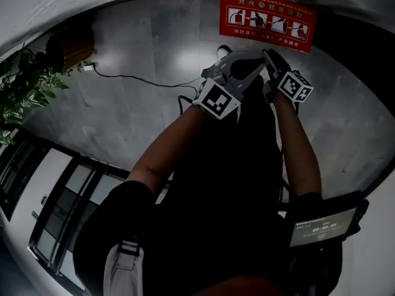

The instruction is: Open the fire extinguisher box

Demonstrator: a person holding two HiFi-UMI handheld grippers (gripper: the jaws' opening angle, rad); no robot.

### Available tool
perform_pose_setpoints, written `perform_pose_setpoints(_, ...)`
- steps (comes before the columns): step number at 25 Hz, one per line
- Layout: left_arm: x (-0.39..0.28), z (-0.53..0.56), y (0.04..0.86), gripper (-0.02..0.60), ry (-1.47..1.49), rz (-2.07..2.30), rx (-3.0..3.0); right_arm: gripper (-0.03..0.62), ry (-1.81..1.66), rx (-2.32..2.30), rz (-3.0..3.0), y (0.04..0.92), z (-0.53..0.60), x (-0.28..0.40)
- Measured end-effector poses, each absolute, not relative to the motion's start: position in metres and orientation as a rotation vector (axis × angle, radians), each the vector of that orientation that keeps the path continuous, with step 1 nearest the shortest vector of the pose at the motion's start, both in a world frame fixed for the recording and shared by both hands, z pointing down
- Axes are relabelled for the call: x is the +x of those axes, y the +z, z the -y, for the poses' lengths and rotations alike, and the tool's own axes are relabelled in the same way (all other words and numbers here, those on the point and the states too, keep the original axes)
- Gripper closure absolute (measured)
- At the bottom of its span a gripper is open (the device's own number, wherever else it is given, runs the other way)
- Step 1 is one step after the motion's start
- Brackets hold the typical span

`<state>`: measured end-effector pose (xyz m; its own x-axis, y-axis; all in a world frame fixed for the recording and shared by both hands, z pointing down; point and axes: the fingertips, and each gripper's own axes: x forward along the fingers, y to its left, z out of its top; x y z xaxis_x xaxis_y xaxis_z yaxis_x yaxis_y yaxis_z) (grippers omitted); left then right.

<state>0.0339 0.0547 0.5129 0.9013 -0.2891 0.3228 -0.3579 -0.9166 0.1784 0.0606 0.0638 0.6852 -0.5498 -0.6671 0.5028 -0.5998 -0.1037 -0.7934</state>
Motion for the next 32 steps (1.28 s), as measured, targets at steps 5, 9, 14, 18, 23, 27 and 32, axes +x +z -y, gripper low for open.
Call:
perform_pose_setpoints(5,0.031,-0.051,0.537,0.577,0.441,0.528,2.782,0.396,-1.892,-1.404,-1.667,0.756,-0.074,0.071)
perform_pose_setpoints(9,0.03,-0.055,0.548,0.578,0.463,0.532,2.776,0.395,-1.824,-1.428,-1.503,0.773,-0.06,0.09)
perform_pose_setpoints(14,0.032,-0.07,0.552,0.578,0.478,0.503,2.758,0.45,-1.784,-1.45,-1.393,0.779,-0.057,0.098)
perform_pose_setpoints(18,0.036,-0.073,0.552,0.578,0.472,0.498,2.76,0.482,-1.788,-1.447,-1.371,0.785,-0.059,0.101)
perform_pose_setpoints(23,0.037,-0.073,0.55,0.578,0.473,0.496,2.772,0.493,-1.783,-1.418,-1.382,0.776,-0.059,0.101)
perform_pose_setpoints(27,0.034,-0.068,0.535,0.577,0.466,0.52,2.785,0.502,-1.807,-1.4,-1.318,0.746,-0.065,0.096)
perform_pose_setpoints(32,0.032,-0.06,0.514,0.578,0.456,0.559,2.816,0.502,-1.765,-1.384,-1.462,0.702,-0.06,0.099)
